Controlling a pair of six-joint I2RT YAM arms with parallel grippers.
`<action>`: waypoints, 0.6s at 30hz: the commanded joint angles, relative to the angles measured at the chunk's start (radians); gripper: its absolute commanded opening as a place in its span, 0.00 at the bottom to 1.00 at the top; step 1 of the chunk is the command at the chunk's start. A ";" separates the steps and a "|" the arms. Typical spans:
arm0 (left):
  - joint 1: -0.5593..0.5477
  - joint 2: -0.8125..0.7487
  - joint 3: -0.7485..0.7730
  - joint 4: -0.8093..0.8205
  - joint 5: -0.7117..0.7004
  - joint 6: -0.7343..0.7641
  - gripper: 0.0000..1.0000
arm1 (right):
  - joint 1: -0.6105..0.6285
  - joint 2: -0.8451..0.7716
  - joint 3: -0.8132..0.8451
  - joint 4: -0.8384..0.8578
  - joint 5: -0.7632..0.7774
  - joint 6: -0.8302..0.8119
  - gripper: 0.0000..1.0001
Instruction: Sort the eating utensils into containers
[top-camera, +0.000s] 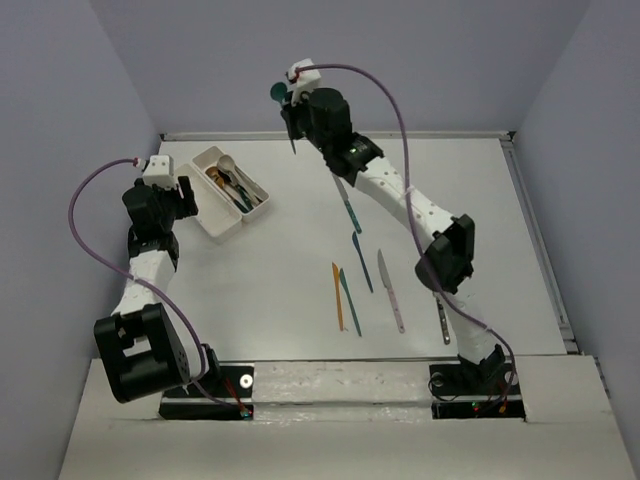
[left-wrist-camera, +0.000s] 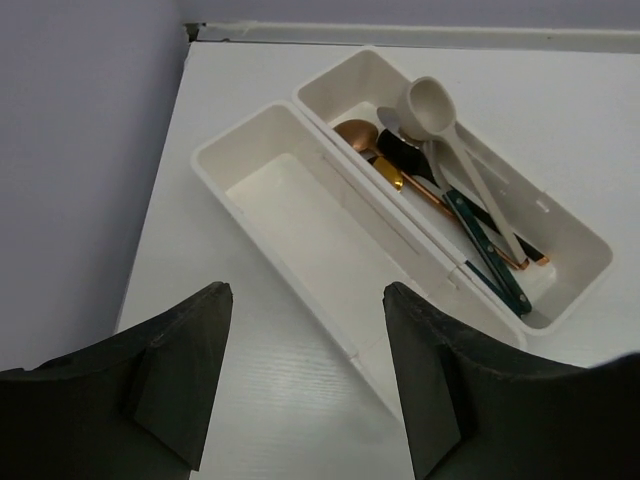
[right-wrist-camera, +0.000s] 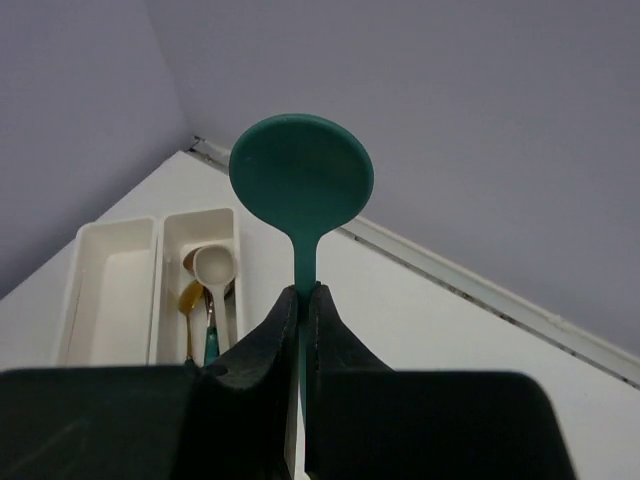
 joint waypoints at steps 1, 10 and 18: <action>0.033 -0.018 -0.015 0.028 -0.074 0.043 0.73 | 0.061 0.233 0.260 0.166 -0.102 -0.062 0.00; 0.039 0.000 -0.027 0.041 -0.034 0.030 0.74 | 0.089 0.468 0.302 0.509 -0.155 -0.040 0.00; 0.039 0.011 -0.029 0.045 -0.016 0.024 0.74 | 0.117 0.557 0.307 0.468 -0.159 0.010 0.00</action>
